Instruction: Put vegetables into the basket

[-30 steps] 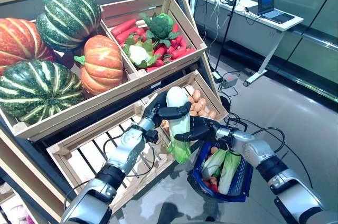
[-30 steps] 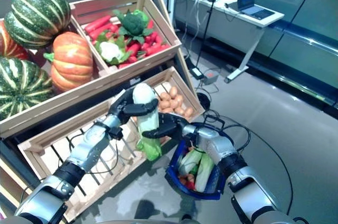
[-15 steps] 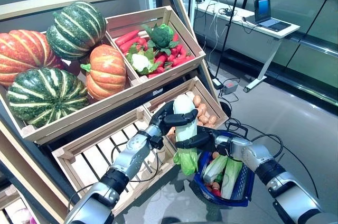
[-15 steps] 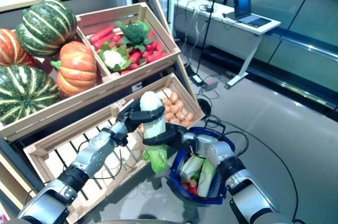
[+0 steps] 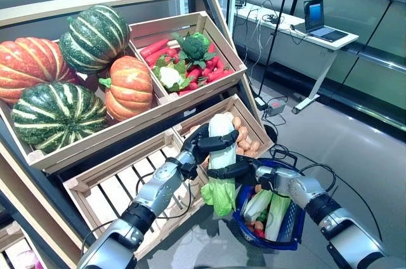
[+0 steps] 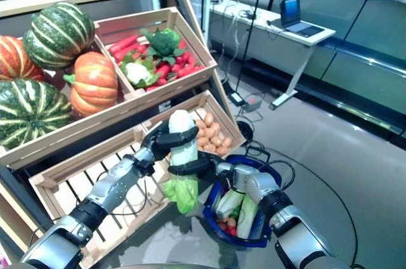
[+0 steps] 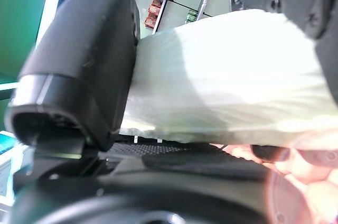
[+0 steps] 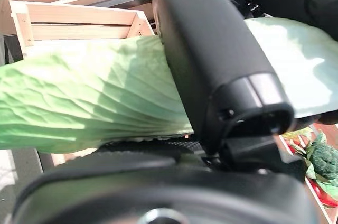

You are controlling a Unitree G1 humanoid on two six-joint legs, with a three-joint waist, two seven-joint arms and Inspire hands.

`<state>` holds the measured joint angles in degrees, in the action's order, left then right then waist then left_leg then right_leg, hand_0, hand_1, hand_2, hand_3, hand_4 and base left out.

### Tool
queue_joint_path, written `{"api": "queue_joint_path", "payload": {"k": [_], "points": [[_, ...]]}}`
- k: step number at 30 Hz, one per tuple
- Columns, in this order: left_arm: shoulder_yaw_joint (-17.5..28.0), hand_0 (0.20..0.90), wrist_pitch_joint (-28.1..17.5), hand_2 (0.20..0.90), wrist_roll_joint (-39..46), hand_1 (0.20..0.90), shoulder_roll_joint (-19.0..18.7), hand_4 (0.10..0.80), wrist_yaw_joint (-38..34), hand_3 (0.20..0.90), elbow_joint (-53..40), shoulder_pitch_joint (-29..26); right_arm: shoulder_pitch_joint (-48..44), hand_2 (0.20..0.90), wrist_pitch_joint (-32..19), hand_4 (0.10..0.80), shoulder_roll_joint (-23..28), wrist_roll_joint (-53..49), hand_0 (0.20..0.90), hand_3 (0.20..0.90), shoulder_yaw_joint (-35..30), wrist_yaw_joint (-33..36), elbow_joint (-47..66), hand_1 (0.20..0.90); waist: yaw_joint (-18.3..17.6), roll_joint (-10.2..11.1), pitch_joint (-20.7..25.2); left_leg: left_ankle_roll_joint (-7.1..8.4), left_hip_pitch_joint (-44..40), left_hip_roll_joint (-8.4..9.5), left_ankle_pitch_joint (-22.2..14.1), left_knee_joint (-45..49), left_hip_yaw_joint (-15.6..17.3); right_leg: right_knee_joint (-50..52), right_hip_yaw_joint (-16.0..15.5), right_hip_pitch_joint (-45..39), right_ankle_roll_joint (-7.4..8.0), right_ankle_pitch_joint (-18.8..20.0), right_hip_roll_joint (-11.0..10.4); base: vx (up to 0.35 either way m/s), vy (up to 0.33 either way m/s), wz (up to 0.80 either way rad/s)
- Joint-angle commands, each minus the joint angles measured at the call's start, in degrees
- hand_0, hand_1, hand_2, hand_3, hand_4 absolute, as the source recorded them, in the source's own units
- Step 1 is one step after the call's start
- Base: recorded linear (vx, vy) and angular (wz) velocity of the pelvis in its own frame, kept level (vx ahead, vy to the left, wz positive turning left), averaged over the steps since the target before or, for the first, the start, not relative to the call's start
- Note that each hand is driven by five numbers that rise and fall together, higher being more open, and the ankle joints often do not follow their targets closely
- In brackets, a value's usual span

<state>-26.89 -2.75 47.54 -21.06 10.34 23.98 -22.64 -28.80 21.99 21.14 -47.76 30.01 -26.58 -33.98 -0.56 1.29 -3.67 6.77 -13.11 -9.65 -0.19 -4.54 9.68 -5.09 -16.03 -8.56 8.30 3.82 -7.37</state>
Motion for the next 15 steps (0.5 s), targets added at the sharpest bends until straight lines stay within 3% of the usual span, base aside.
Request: {"api": "queue_joint_path", "payload": {"k": [1, 2, 15], "points": [[-0.24, 0.3, -7.19, 0.3, 3.06, 0.3, 5.24, 0.4, 4.13, 0.3, -12.45, -8.26, -4.36, 0.3, -2.52, 0.4, -4.91, -10.52, 0.3, 0.3, -4.42, 0.88, -3.01, 0.3, 1.13, 0.85, 2.64, -1.43, 3.51, 1.66, -0.08, -0.46, -1.12, 0.09, 2.44, -2.08, -1.25, -1.83, -2.15, 0.0, 0.0, 0.0], [0.24, 0.9, -6.47, 0.9, 2.41, 0.9, 4.85, 0.8, 3.88, 0.9, -12.45, -8.0, -3.77, 0.3, -2.59, 0.4, -4.62, -10.65, 0.3, 0.3, -4.85, 1.06, -2.96, 0.3, 1.05, 0.85, 2.67, -1.41, 3.46, 1.64, -0.11, -0.46, -1.02, 0.09, 2.46, -2.04, -1.22, -1.79, -2.14, 0.0, 0.0, 0.0], [6.37, 0.9, -4.06, 0.9, -3.88, 0.9, -3.79, 0.8, 4.53, 0.9, -7.61, -4.41, 3.36, 0.3, -3.56, 0.4, 1.13, -8.37, 0.3, 0.3, -10.9, 2.07, -6.78, 0.3, 0.78, 0.39, 2.2, -1.48, 3.66, 1.64, 0.25, -0.46, -0.15, 0.09, 2.58, -1.34, -0.79, -1.33, -2.28, 0.0, 0.0, 0.0]]}}
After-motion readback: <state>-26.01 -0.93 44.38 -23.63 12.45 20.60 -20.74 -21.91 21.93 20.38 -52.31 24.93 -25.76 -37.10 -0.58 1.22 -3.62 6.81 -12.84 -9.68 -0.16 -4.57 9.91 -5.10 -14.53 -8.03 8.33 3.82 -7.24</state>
